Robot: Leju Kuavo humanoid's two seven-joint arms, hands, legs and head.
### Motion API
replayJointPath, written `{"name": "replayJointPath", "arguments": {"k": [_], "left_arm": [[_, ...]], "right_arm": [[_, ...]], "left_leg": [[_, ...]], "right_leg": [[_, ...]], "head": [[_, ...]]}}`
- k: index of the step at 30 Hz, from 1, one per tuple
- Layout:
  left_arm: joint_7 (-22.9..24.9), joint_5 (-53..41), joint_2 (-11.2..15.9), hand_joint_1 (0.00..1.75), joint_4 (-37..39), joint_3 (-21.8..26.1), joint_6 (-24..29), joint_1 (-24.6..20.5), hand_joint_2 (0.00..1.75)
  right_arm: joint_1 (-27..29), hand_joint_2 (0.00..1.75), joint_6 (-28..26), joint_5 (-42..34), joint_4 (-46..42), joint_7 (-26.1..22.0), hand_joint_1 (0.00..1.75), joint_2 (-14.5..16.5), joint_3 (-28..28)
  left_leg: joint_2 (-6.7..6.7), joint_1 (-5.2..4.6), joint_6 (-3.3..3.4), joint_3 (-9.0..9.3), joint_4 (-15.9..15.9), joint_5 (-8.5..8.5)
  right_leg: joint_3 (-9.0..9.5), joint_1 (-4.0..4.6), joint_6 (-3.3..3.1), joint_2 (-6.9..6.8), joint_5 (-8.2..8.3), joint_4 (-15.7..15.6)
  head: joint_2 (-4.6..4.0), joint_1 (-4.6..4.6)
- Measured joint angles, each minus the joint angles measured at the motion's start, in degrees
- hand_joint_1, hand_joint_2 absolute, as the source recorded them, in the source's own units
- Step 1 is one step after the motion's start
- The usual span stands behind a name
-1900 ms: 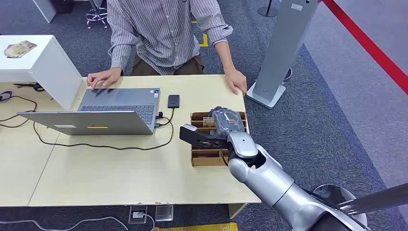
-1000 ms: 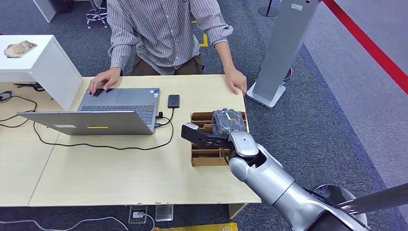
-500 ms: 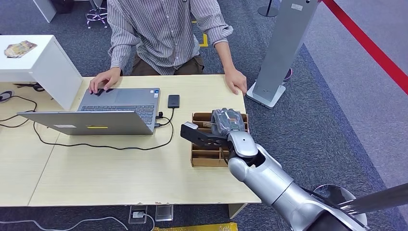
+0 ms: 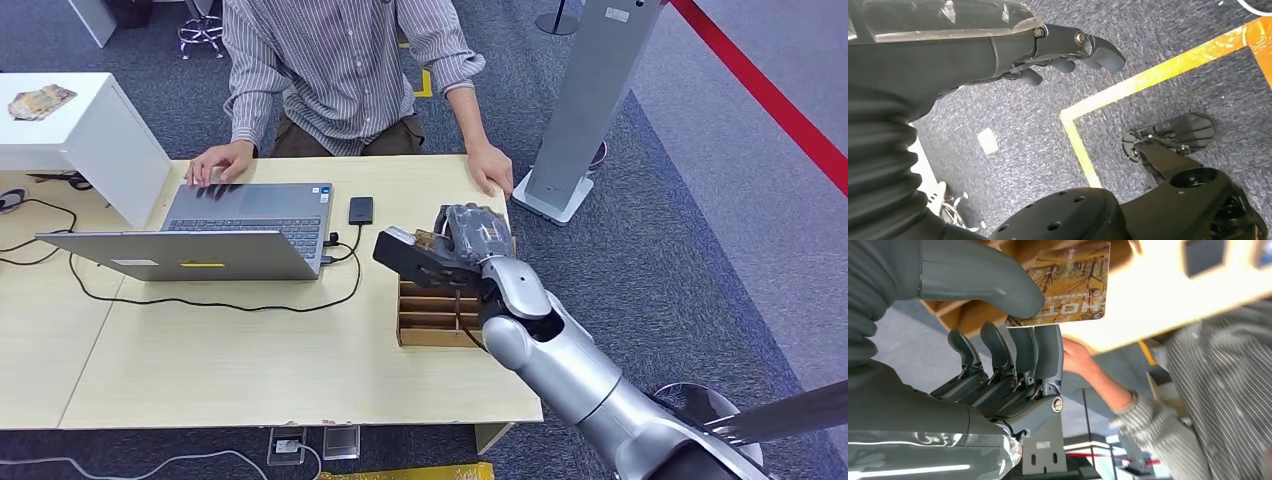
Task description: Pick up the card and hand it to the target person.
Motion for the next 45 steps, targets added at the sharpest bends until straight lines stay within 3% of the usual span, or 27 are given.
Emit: {"name": "replayJointPath", "arguments": {"k": [9, 13, 18, 21, 28, 35, 39, 43, 45], "left_arm": [[-0.6, 0.5, 0.0, 0.00, 0.0, 0.0, 0.2, 0.6, 1.75], [-0.9, 0.5, 0.0, 0.00, 0.0, 0.0, 0.2, 0.6, 1.75], [-1.0, -0.2, -0.2, 0.00, 0.0, -0.1, -0.2, 0.0, 1.75], [-0.8, -0.5, -0.4, 0.00, 0.0, -0.3, -0.2, -0.7, 1.75], [-0.4, -0.8, -0.5, 0.00, 0.0, -0.7, -0.2, -1.2, 1.75], [-0.1, -0.8, -0.5, 0.00, 0.0, -1.0, -0.2, -1.5, 1.75], [-0.1, -0.8, -0.5, 0.00, 0.0, -1.0, -0.2, -1.4, 1.75], [-0.4, -0.9, -0.5, 0.00, 0.0, -1.1, -0.3, -1.4, 0.00], [-0.7, -0.7, -0.5, 0.00, 0.0, -1.1, -0.3, -1.4, 0.00]], "right_arm": [[1.5, 1.75, -0.5, 0.2, -13.1, 0.8, 1.43, -2.7, -2.4], [2.0, 1.75, -3.5, 3.6, -14.7, -1.5, 1.43, -3.2, -2.9], [2.7, 1.75, -16.6, 11.4, -12.8, -9.8, 1.43, -3.1, -3.1], [3.1, 1.75, -21.5, 12.6, -10.0, -12.5, 1.43, -2.8, -3.6], [3.4, 1.75, -28.6, 11.5, -4.3, -15.8, 1.43, -2.0, -4.0], [3.5, 1.75, -30.1, 6.5, -0.1, -18.7, 1.43, -0.9, -4.0], [3.5, 1.75, -30.5, 4.8, 1.5, -19.9, 0.00, -0.1, -4.0], [3.5, 1.75, -31.3, 3.2, 2.6, -21.0, 0.00, 0.5, -3.9], [3.5, 1.75, -31.8, 1.6, 3.0, -21.5, 0.00, 0.9, -3.9]], "left_leg": [[0.00, 0.00, 0.00, 0.00, 0.0, 0.00], [0.00, 0.00, 0.00, 0.00, 0.0, 0.00], [-0.01, 0.00, 0.00, -0.02, 0.0, 0.00], [-0.01, 0.00, 0.00, -0.03, 0.0, 0.00], [-0.01, 0.00, 0.00, -0.02, 0.0, 0.00], [-0.01, 0.00, 0.00, -0.03, 0.0, 0.00], [-0.02, 0.00, 0.01, -0.06, 0.0, 0.01], [-0.02, 0.00, 0.01, -0.06, 0.0, 0.01], [-0.02, 0.00, 0.01, -0.06, 0.0, 0.01]], "right_leg": [[0.01, 0.00, 0.00, 0.00, 0.00, 0.0], [0.01, 0.00, 0.00, 0.00, 0.00, 0.0], [0.01, 0.00, 0.00, -0.01, 0.00, 0.0], [0.02, 0.00, 0.00, -0.01, 0.00, 0.0], [0.01, 0.00, 0.00, -0.01, 0.00, 0.0], [0.01, 0.00, 0.00, -0.02, 0.00, 0.0], [0.01, 0.00, 0.00, -0.05, 0.00, 0.0], [0.01, 0.00, 0.00, -0.03, 0.00, 0.0], [0.01, 0.00, 0.00, -0.03, 0.00, 0.0]], "head": [[0.01, -0.04], [0.01, -0.03], [0.00, -0.03], [0.00, 0.00], [0.00, -0.02], [0.01, -0.06], [0.00, -0.02], [0.01, 0.04], [0.00, 0.06]]}}
